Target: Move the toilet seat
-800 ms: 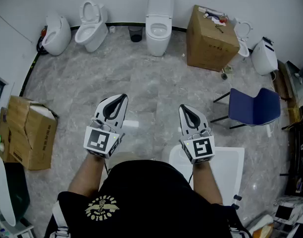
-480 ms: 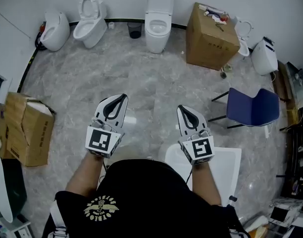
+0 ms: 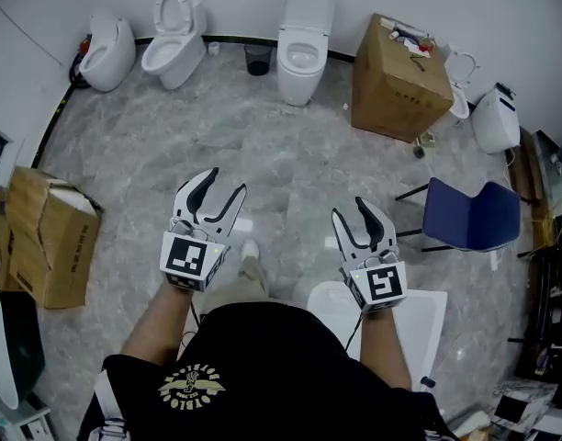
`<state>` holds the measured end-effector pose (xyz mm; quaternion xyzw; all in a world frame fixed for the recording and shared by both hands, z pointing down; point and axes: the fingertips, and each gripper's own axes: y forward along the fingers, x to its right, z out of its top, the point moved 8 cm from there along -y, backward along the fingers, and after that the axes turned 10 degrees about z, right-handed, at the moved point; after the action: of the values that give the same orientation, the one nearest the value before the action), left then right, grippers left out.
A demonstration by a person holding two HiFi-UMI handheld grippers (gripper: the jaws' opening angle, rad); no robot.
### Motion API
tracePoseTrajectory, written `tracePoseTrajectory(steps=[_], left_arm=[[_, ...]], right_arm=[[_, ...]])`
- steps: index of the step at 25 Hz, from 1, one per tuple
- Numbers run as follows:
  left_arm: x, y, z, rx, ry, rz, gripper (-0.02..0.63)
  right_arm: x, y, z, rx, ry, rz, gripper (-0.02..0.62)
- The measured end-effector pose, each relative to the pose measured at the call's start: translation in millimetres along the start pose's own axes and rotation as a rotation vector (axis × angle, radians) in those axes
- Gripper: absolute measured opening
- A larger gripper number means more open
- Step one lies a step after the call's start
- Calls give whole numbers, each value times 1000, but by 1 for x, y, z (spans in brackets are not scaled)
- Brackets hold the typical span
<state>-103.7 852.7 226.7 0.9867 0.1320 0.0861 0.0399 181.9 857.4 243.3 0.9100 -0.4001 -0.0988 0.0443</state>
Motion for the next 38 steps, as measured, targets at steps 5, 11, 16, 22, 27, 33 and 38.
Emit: tracePoseTrajectory(steps=[5, 11, 16, 22, 27, 33, 38], left_arm=[[-13, 40, -6, -9, -10, -25, 216], [-18, 94, -11, -27, 32, -63, 218], [-44, 130, -16, -11, 1, -78, 218], [-66, 164, -22, -22, -17, -103, 218], [-85, 195, -16, -35, -26, -120, 218], [-106, 233, -10, -53, 3, -137, 218], [-128, 261, -12, -29, 8, -162, 218]], right_arm=[[23, 26, -1, -13, 50, -10, 229], [53, 55, -16, -47, 176, -34, 232], [72, 98, -16, -69, 149, -24, 232], [90, 134, -11, -88, 140, -31, 232], [107, 163, -5, -97, 131, -42, 232], [130, 197, -1, -114, 134, -54, 231], [141, 229, 10, -103, 126, -74, 232]])
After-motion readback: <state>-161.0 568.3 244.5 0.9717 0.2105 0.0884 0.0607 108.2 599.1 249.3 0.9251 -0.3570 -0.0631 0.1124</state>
